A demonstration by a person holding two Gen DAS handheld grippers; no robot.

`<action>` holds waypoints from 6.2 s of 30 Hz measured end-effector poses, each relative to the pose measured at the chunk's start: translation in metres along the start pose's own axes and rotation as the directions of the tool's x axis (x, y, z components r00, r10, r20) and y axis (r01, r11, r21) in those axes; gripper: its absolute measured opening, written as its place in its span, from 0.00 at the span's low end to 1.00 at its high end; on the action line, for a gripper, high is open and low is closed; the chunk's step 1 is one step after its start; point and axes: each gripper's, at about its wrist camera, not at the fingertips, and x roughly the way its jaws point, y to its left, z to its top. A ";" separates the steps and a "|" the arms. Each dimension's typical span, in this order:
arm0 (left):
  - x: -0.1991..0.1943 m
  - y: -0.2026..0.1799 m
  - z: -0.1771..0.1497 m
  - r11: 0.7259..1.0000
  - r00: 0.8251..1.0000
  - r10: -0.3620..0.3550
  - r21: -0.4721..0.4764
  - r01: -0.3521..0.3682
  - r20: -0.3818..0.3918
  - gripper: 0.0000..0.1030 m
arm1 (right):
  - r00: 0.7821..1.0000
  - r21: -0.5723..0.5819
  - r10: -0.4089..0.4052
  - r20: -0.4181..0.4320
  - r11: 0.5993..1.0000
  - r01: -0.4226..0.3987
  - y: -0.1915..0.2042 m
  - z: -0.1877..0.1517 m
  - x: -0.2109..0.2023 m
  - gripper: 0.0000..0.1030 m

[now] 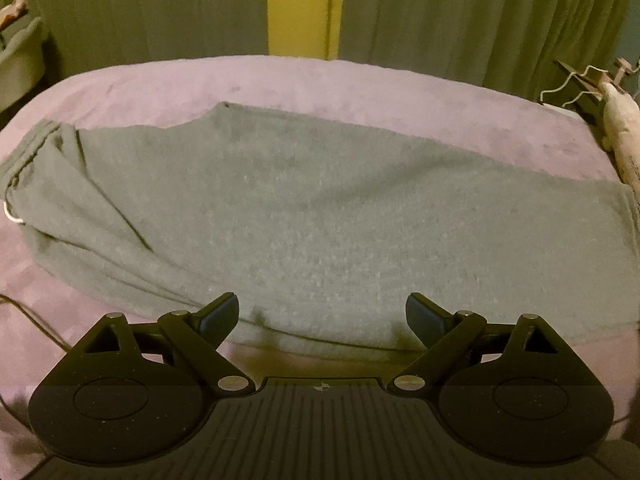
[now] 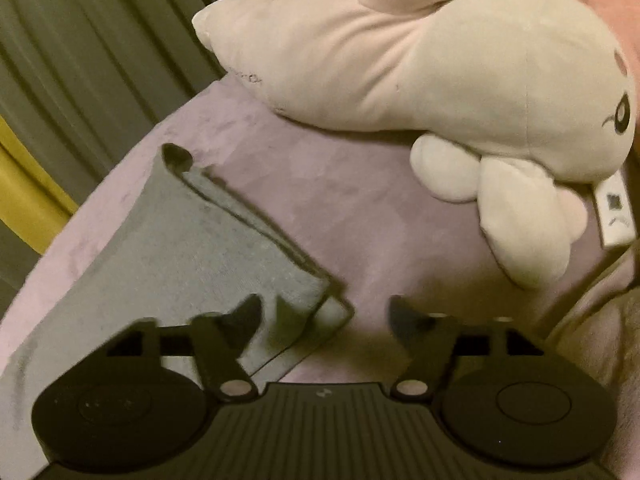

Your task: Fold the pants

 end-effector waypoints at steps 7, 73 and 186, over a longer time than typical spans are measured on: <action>0.018 -0.005 -0.003 0.999 0.999 0.038 -0.015 -0.038 0.008 0.92 | 0.995 0.089 0.071 -0.065 0.994 -0.065 -0.003 -0.013 0.026 0.89; 0.079 -0.002 -0.013 0.984 0.982 0.175 0.053 -0.171 -0.067 0.93 | 0.990 0.003 0.114 0.083 0.993 -0.115 0.024 -0.030 0.038 0.51; 0.070 -0.004 0.023 0.945 0.946 -0.325 -0.041 0.325 0.001 0.18 | 0.751 0.389 0.623 -0.217 0.761 -0.519 0.117 -0.148 0.024 0.38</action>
